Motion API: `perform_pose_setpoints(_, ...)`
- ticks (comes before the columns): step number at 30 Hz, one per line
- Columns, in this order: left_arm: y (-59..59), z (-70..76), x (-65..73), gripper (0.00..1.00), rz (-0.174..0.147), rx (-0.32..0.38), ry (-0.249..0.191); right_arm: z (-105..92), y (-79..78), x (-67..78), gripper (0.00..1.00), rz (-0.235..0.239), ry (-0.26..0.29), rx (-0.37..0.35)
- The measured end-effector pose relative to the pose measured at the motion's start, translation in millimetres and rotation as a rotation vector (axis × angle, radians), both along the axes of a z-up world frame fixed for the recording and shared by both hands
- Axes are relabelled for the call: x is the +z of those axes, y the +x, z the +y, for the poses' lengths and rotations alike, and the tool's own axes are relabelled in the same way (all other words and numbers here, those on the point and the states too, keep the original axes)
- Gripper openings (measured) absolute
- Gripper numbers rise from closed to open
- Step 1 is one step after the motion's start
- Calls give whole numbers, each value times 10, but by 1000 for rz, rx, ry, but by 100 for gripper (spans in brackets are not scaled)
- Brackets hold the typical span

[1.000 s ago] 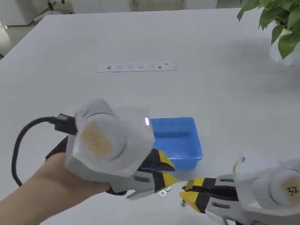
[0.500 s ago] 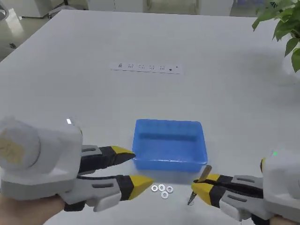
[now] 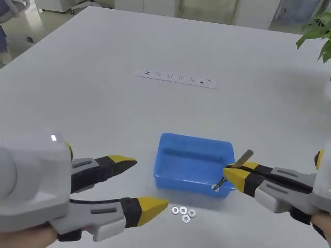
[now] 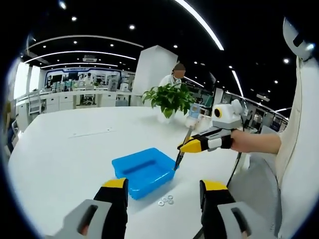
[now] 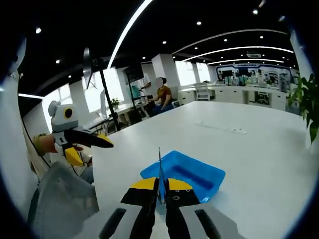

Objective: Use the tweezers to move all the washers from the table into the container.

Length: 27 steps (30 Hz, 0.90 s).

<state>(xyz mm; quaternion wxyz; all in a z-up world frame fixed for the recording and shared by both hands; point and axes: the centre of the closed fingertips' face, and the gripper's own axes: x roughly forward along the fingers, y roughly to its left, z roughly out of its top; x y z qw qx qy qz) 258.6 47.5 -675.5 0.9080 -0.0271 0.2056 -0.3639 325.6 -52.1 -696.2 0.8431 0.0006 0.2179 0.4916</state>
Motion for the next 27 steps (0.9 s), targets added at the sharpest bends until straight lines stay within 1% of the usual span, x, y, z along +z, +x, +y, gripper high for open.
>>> perform_pose_setpoints(1,10,10,6,61,-3,10,-2,12,46,-11,2,-2,-6,-6)
perform_pose_setpoints(2,22,20,24,64,-16,19,-3,12,83,-22,2,-8,-15,-15)
perform_pose_setpoints(4,56,61,39,72,-33,47,7,7,174,-49,2,-27,-31,-34)
perform_pose_setpoints(5,61,82,39,75,-39,53,22,7,226,-60,2,-41,-32,-43)
perform_pose_setpoints(6,68,103,34,77,-42,60,37,4,257,-75,2,-40,-32,-48)
perform_pose_setpoints(7,90,152,35,79,-59,77,63,-11,317,-104,2,-46,-36,-65)
perform_pose_setpoints(8,100,172,44,82,-69,85,69,-21,355,-137,2,-42,-43,-72)
perform_pose_setpoints(11,117,240,69,92,-76,115,60,-62,474,-241,2,-23,-55,-109)
perform_pose_setpoints(13,120,283,84,96,-82,129,48,-81,546,-299,2,-23,-66,-126)
perform_pose_setpoints(14,129,311,93,98,-86,146,35,-88,582,-343,2,-27,-82,-134)
perform_pose_setpoints(16,133,345,90,99,-87,159,23,-82,620,-401,2,-36,-104,-137)
perform_pose_setpoints(17,135,352,91,99,-89,163,21,-75,628,-420,2,-33,-109,-137)
perform_pose_setpoints(20,146,385,82,99,-94,173,35,-26,628,-470,2,-32,-115,-124)
perform_pose_setpoints(25,164,447,101,99,-100,196,31,20,609,-606,2,-38,-162,-95)
perform_pose_setpoints(26,166,457,100,99,-101,200,34,11,610,-633,2,-40,-166,-92)
perform_pose_setpoints(27,170,481,106,99,-108,209,39,13,603,-635,2,-38,-166,-89)
